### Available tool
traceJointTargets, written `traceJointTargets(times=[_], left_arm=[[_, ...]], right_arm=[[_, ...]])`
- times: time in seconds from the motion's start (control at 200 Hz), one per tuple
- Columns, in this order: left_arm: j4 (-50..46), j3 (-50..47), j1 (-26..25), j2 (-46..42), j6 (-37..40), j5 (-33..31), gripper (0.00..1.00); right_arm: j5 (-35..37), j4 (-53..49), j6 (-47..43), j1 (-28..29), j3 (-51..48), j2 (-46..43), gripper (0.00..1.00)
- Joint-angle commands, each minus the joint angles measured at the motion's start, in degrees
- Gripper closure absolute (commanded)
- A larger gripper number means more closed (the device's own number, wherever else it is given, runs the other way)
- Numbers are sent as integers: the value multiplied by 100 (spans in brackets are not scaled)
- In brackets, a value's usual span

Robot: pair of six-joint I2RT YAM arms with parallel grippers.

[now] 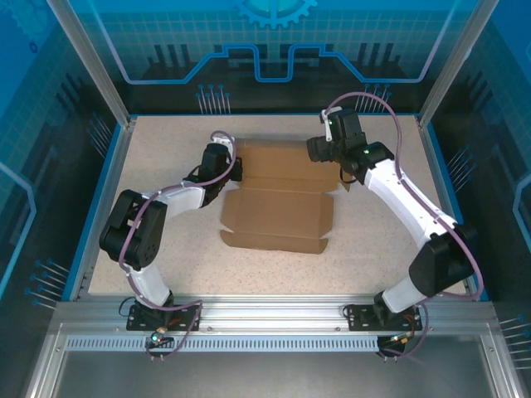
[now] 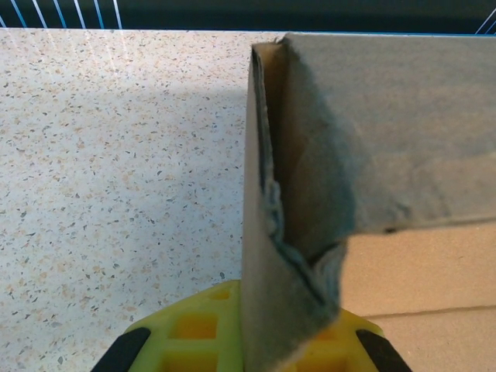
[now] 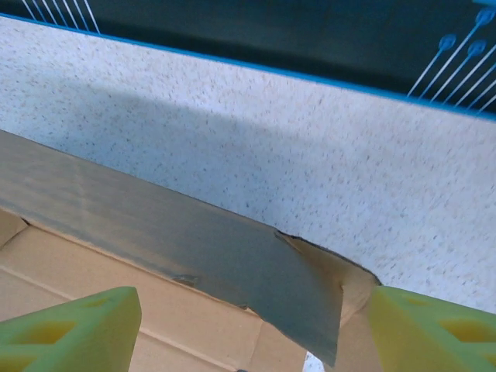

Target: Fold the paper box

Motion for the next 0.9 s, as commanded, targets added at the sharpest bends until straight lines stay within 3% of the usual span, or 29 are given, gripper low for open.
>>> traceJointTargets(times=[0.0, 0.265, 0.675, 0.895], left_arm=[[27, -40, -44, -220, -147, -72, 100], [14, -39, -53, -226, -138, -89, 100], [-19, -83, -83, -249, -103, -115, 100], [-38, -118, -105, -274, -147, -129, 100]], right_arm=[[-629, -423, 786, -227, 348, 313, 22], [-1377, -280, 1194, -429, 342, 743, 24], [-2276, 512, 1724, -429, 52, 916, 38], [-2347, 713, 1682, -471, -187, 738, 43]])
